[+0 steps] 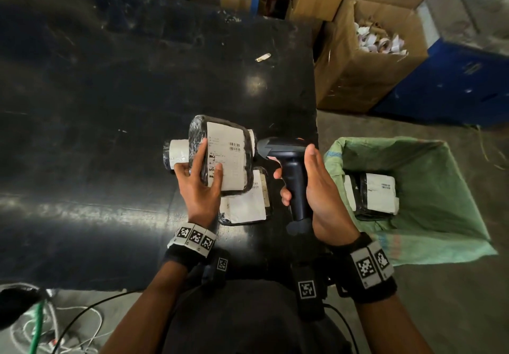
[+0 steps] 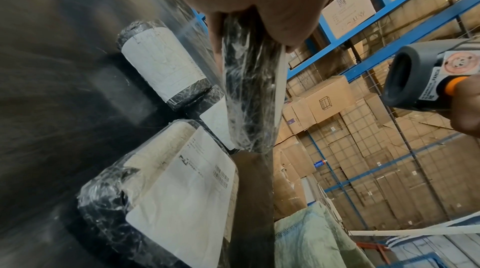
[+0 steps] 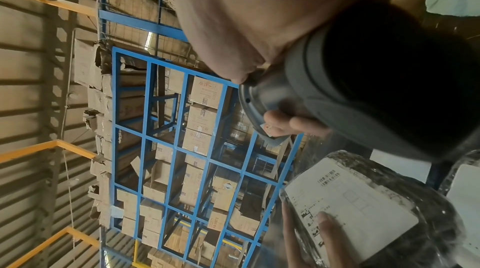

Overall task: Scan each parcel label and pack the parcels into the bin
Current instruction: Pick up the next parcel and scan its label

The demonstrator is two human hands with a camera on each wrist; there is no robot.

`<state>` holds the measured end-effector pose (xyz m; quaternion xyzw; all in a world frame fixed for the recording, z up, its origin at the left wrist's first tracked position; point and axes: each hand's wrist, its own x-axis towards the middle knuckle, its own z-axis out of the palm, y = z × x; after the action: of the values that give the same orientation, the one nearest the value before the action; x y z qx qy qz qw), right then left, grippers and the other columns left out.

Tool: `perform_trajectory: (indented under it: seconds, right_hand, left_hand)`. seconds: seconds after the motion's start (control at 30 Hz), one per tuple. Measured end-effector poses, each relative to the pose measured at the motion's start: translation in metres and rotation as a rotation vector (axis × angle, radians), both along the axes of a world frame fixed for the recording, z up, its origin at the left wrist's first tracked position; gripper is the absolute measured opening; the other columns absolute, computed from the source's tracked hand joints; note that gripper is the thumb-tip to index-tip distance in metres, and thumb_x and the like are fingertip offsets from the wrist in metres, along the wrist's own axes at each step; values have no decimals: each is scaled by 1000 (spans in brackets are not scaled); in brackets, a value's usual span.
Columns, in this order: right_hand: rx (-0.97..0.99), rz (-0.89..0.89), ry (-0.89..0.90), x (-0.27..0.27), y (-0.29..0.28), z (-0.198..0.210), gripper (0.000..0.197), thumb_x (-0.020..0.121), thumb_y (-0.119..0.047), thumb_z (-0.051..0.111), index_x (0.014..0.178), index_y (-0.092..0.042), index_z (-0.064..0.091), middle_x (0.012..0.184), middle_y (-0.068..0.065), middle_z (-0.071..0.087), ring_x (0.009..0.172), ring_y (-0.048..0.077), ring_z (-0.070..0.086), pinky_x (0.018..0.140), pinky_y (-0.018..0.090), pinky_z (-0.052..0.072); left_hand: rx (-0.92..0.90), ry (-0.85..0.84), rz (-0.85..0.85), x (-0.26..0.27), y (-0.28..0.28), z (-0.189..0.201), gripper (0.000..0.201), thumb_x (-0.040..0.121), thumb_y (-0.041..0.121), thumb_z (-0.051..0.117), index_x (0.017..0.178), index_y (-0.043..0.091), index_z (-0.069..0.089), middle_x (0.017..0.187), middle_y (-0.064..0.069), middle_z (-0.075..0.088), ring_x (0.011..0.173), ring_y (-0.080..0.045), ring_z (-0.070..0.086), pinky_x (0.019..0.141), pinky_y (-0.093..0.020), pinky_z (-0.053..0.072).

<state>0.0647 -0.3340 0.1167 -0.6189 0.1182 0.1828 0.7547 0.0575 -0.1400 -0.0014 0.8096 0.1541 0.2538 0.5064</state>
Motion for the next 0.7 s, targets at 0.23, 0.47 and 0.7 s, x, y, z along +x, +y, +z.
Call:
perform_trajectory:
  seconds: [0.23,0.47,0.7]
  right_hand:
    - [-37,10,6,4,-5,-4,58,97,-61,33,140,-25,42,97,15,70,50,16,53,44,25,45]
    - [-480,24,114,11,-26,-70,45,98,-55,37,141,-41,34,113,3,65,73,13,63,50,27,47]
    - [-571,-29,344,5,-49,-164,44,101,-49,36,140,-29,33,78,9,65,43,17,51,40,24,44]
  left_hand:
    - [7,28,-1,6,2,-3,60,90,18,74,145,27,53,121,-10,44,106,-15,52,98,2,34]
    - [-3,73,-6,8,6,-7,58,91,22,74,145,28,52,125,-15,46,109,-21,54,97,1,35]
    - [-7,114,-30,6,13,-16,59,91,26,73,145,33,50,137,-18,44,128,-32,53,106,-49,50]
